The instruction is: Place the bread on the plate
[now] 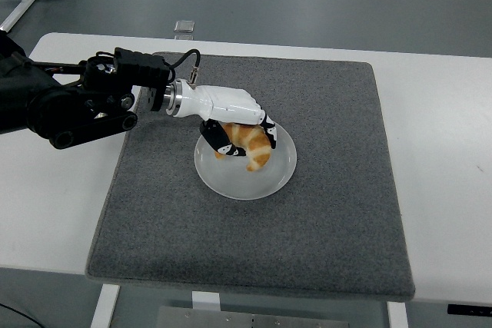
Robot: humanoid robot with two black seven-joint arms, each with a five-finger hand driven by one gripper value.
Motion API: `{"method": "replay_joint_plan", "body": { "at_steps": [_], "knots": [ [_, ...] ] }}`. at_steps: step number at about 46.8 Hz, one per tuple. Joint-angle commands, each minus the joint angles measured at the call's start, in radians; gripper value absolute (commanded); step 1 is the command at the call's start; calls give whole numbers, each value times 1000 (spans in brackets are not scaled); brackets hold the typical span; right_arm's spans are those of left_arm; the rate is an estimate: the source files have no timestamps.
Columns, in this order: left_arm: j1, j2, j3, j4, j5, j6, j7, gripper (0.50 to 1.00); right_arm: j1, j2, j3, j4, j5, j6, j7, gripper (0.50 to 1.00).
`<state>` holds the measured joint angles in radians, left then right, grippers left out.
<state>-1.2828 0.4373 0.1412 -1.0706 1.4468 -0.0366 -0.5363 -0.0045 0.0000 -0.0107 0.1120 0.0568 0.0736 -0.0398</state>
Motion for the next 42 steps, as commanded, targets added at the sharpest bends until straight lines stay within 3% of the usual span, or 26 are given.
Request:
{"method": "replay_joint_plan", "body": {
  "at_steps": [1, 42],
  "knots": [
    [14, -5, 0, 6, 3, 0, 1, 500, 0, 0, 0, 0, 1, 0, 0, 952],
    [62, -25, 1, 57, 30, 37, 4, 500, 0, 0, 0, 0, 0, 0, 0, 952]
  ]
}}
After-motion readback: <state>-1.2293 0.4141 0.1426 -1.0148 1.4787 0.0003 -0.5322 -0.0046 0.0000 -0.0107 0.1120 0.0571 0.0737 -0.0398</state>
